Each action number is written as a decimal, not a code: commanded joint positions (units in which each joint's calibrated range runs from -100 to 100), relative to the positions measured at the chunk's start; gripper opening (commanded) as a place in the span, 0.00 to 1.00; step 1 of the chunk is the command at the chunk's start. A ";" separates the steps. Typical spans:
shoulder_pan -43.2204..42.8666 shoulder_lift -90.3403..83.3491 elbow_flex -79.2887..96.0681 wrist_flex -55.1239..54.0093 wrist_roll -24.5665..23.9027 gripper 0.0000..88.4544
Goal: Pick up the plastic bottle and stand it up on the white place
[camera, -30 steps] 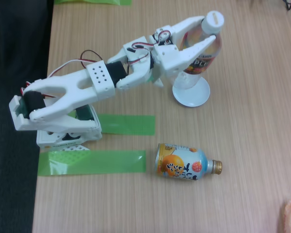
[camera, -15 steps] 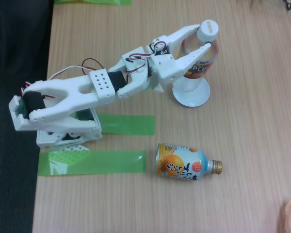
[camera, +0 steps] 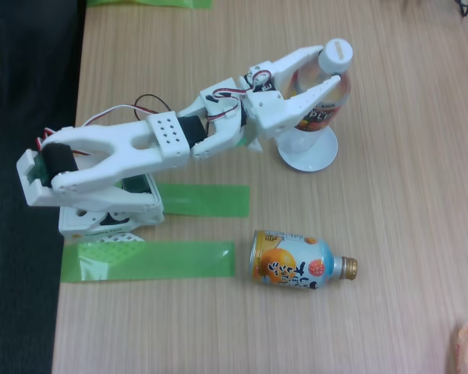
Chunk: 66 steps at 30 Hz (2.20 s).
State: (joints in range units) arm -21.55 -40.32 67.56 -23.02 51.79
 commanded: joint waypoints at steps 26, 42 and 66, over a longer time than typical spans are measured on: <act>0.07 10.29 -9.29 -6.07 0.30 0.19; 0.29 15.41 -9.29 -12.25 2.03 0.19; 0.29 8.78 1.75 -12.77 2.03 0.19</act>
State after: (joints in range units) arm -21.55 -29.12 68.91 -35.00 53.58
